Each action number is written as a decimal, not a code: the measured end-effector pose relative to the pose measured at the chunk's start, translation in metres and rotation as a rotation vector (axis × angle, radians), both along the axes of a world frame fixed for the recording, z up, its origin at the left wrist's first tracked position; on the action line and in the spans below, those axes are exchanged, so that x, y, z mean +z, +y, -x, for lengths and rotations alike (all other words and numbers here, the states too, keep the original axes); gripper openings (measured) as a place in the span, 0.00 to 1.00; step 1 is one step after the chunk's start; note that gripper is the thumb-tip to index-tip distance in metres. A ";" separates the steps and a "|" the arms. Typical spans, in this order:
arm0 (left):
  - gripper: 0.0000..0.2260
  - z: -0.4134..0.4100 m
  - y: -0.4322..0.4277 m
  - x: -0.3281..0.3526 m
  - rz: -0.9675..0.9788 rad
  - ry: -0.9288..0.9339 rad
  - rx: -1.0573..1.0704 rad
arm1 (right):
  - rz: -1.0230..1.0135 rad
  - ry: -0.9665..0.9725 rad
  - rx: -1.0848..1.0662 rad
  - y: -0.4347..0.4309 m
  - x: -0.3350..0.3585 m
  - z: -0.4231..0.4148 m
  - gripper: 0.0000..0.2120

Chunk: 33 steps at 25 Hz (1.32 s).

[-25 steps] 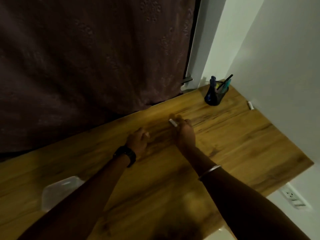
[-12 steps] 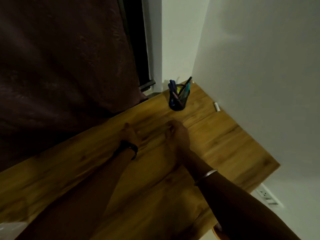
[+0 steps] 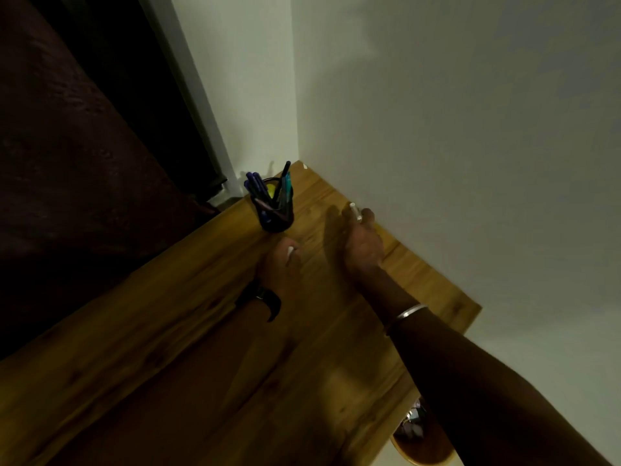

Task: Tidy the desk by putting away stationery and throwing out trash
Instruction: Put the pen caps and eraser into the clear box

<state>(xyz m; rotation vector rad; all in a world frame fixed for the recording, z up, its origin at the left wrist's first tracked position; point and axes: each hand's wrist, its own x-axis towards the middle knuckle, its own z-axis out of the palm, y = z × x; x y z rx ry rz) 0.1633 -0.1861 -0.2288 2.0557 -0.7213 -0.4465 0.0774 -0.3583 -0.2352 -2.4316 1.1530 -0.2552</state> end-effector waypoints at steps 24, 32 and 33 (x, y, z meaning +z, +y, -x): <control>0.21 0.014 0.208 0.064 0.202 0.351 0.437 | -1.237 -0.635 0.236 0.288 0.061 0.001 0.14; 0.21 0.044 0.439 0.072 0.197 -0.004 0.786 | -1.316 -0.506 0.358 0.507 0.084 -0.013 0.11; 0.21 0.050 0.465 0.074 0.185 -0.082 0.795 | -1.298 -0.477 0.383 0.534 0.085 -0.012 0.09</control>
